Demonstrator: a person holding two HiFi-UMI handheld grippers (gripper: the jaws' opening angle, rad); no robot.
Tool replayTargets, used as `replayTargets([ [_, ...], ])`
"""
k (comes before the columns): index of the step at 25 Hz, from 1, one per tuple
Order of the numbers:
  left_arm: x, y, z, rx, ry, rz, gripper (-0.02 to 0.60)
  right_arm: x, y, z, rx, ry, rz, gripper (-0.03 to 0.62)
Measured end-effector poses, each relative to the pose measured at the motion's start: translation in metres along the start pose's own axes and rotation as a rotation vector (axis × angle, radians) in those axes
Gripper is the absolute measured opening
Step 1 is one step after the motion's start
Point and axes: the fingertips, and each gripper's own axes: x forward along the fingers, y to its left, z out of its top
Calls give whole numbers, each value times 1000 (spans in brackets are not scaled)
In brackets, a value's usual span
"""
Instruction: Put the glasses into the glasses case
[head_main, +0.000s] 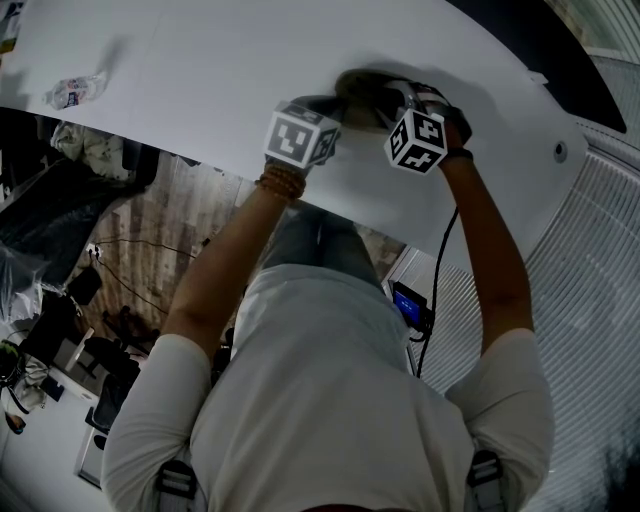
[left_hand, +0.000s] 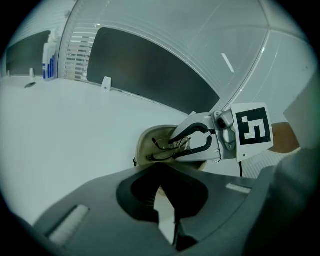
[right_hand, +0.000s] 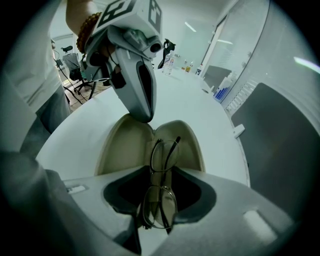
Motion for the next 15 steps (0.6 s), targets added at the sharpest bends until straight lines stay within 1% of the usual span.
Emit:
replayTargets([
  [5, -2, 0, -3, 5, 17, -5, 2, 1, -1, -1, 3, 3, -5, 137],
  [8, -2, -1, -4, 2, 7, -10, 2, -3, -2, 0, 16, -2, -16, 137],
  [15, -21, -5, 3, 17, -12, -3, 2, -37, -1, 21, 113, -59, -63, 137],
])
